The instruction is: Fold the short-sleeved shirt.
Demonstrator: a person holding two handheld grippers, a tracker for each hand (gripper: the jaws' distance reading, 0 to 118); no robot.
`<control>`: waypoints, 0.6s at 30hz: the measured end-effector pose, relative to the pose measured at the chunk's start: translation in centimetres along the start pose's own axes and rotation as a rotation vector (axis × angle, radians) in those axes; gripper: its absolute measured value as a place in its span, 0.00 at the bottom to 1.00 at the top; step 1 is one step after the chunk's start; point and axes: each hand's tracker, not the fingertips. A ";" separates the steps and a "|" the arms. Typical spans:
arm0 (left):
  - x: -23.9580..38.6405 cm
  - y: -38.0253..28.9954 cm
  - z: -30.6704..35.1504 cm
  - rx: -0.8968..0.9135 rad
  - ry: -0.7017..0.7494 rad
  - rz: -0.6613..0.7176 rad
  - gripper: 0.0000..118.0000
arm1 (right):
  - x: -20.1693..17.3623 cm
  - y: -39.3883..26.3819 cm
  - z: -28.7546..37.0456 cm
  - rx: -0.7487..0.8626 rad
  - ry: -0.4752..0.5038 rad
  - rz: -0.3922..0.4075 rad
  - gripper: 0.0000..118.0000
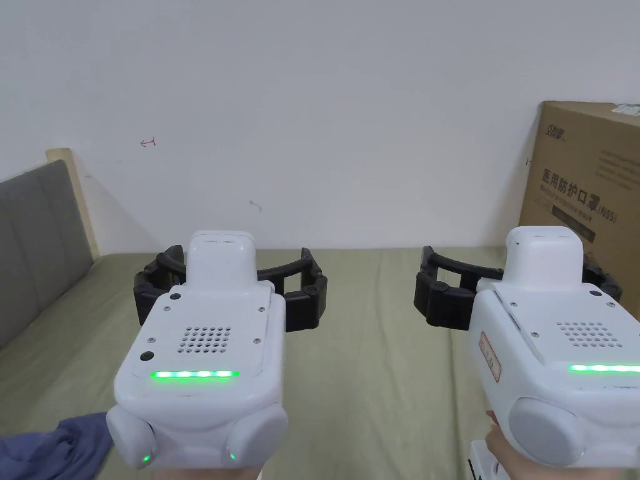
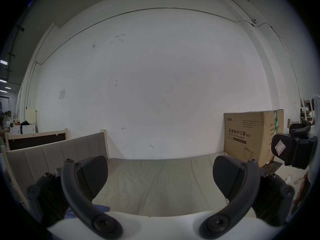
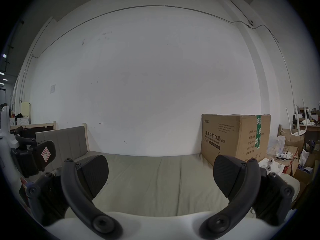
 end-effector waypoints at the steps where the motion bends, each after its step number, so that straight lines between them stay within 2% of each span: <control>1: 0.0 0.0 0.0 0.000 0.002 -0.001 1.00 | 0.0 0.0 0.0 -0.001 0.001 -0.002 1.00; 10: 1.0 -0.1 0.3 0.023 0.002 -0.056 1.00 | -0.1 0.2 0.1 0.001 0.003 -0.001 1.00; 18: 0.8 0.1 0.5 0.026 0.003 -0.039 1.00 | -0.2 0.4 0.4 0.007 0.004 -0.001 1.00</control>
